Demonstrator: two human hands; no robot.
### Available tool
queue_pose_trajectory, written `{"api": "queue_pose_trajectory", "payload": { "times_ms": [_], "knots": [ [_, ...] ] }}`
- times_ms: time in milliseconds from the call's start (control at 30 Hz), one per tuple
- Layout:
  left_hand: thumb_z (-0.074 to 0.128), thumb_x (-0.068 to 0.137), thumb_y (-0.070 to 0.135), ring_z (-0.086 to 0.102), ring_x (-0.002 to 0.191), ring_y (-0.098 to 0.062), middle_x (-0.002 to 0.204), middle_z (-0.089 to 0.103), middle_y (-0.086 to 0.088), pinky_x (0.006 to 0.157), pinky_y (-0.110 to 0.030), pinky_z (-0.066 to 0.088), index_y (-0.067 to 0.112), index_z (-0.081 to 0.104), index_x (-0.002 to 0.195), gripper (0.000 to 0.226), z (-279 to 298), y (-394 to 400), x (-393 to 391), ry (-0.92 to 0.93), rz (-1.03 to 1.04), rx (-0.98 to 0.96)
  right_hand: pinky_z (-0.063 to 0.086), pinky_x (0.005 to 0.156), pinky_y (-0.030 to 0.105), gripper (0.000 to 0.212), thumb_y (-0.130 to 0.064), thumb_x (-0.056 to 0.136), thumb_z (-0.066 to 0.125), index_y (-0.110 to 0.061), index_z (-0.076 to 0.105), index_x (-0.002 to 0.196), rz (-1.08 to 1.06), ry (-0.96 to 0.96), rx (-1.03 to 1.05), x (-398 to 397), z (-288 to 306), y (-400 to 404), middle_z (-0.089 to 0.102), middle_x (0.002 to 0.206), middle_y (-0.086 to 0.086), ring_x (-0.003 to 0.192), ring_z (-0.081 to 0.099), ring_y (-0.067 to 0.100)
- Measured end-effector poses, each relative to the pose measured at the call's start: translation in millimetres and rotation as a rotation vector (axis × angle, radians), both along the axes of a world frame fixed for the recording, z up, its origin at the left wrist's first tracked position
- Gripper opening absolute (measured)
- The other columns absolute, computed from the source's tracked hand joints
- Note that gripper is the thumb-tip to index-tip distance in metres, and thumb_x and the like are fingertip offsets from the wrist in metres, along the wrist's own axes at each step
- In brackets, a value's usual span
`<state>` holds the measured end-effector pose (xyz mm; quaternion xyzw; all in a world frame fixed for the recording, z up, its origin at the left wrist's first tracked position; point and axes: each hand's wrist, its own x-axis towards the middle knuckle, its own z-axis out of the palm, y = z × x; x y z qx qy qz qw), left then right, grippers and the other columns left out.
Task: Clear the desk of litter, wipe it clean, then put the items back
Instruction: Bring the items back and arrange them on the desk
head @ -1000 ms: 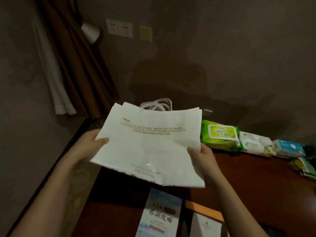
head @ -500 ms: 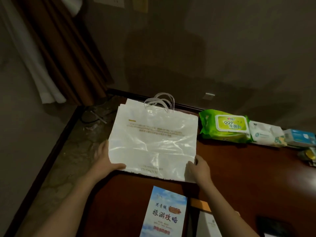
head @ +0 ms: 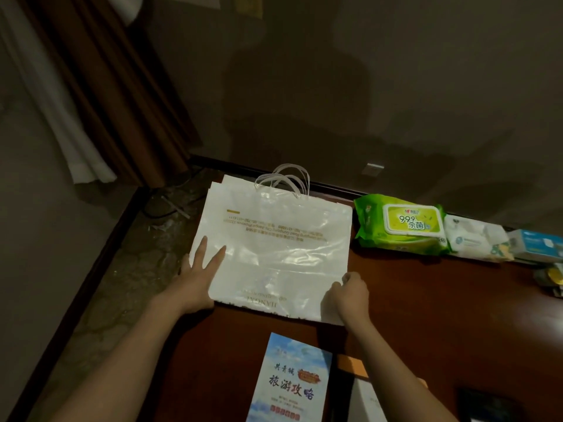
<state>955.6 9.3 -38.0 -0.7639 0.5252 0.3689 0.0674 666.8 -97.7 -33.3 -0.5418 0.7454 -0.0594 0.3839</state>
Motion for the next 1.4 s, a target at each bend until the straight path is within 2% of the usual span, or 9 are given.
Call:
{"api": "queue_pose_trajectory", "payload": {
  "times_ms": [167,333,433,600,700,767,933,1067,1400],
  "knots": [
    [0.083,0.069,0.032,0.013,0.133,-0.036,0.15,-0.033,0.002,0.106,-0.048,0.033,0.038,-0.011,0.148,0.123,5.8,-6.8,3.5,-0.073,0.131,-0.153,0.037,0.08,0.03,0.033,-0.004,0.09,0.048,0.006,0.05,0.121,-0.02,-0.006,-0.018,0.4,1.0,-8.8,0.053,0.122,0.021,0.111,0.051,0.035],
    [0.082,0.068,0.039,0.005,0.14,-0.036,0.157,-0.014,-0.005,0.113,-0.05,0.022,0.027,-0.01,0.15,0.124,1.1,-12.6,2.1,-0.094,0.294,-0.144,0.028,0.067,0.027,0.004,-0.003,0.089,0.048,-0.005,0.046,0.092,-0.003,-0.024,-0.019,2.2,-1.9,-10.4,0.05,0.098,0.015,0.087,0.046,0.024],
    [0.082,0.065,0.047,-0.003,0.14,-0.034,0.156,-0.015,-0.004,0.114,-0.049,0.017,0.027,-0.011,0.15,0.127,-4.2,-5.7,-4.0,-0.052,0.256,-0.078,0.028,0.071,0.024,0.011,-0.004,0.089,0.048,-0.011,0.04,0.087,0.029,-0.027,-0.02,3.1,-5.6,-11.6,0.044,0.095,0.009,0.088,0.04,0.02],
    [0.078,0.07,0.049,-0.006,0.139,-0.036,0.153,-0.025,-0.01,0.115,-0.049,0.015,0.027,-0.014,0.149,0.123,-4.5,3.5,-13.3,-0.118,0.191,0.011,0.021,0.055,0.03,0.035,0.003,0.087,0.047,-0.015,0.031,0.062,0.042,-0.021,-0.046,2.9,2.2,-14.7,0.036,0.066,-0.002,0.067,0.037,0.018],
    [0.073,0.076,0.046,-0.004,0.139,-0.038,0.152,-0.027,-0.014,0.116,-0.051,0.017,0.026,-0.014,0.15,0.116,3.1,5.5,-18.7,-0.131,0.2,0.044,0.029,0.064,0.027,0.026,0.001,0.086,0.048,-0.013,0.038,0.067,0.127,-0.007,-0.017,0.7,9.7,-11.9,0.042,0.071,0.001,0.074,0.044,0.022],
    [0.069,0.078,0.048,-0.008,0.14,-0.041,0.151,-0.028,-0.016,0.115,-0.055,0.011,0.024,-0.015,0.149,0.113,13.1,0.2,-28.5,-0.195,0.139,0.076,0.036,0.071,0.03,0.007,0.0,0.085,0.05,-0.004,0.055,0.09,0.22,0.011,-0.031,-4.6,16.6,-5.2,0.055,0.091,0.012,0.092,0.052,0.032],
    [0.054,0.091,0.036,0.005,0.143,-0.037,0.157,0.003,-0.016,0.115,-0.051,0.011,0.018,0.011,0.15,0.075,60.3,-37.4,-99.1,-0.219,-0.161,-0.077,0.039,0.092,0.038,0.039,-0.01,0.089,0.052,-0.001,0.049,0.126,0.445,0.241,-0.147,-36.9,46.5,16.2,0.048,0.125,0.019,0.115,0.045,0.037],
    [0.051,0.092,0.03,0.035,0.129,-0.031,0.14,0.04,-0.01,0.101,-0.04,0.033,0.016,0.035,0.141,0.054,111.7,-54.1,-169.1,-0.184,-0.337,-0.263,0.04,0.094,0.038,0.037,-0.014,0.089,0.051,-0.003,0.048,0.124,0.429,0.33,-0.181,-78.3,82.9,38.0,0.048,0.127,0.017,0.117,0.044,0.036],
    [0.054,0.087,0.03,0.057,0.105,-0.029,0.115,0.059,-0.007,0.081,-0.038,0.047,0.017,0.052,0.111,0.027,167.4,-17.7,-378.1,-0.1,-0.708,-0.454,0.044,0.094,0.04,0.032,-0.023,0.096,0.051,-0.008,0.049,0.124,0.047,0.378,-0.262,-276.2,156.0,162.0,0.051,0.124,0.012,0.118,0.045,0.03]
  ]
}}
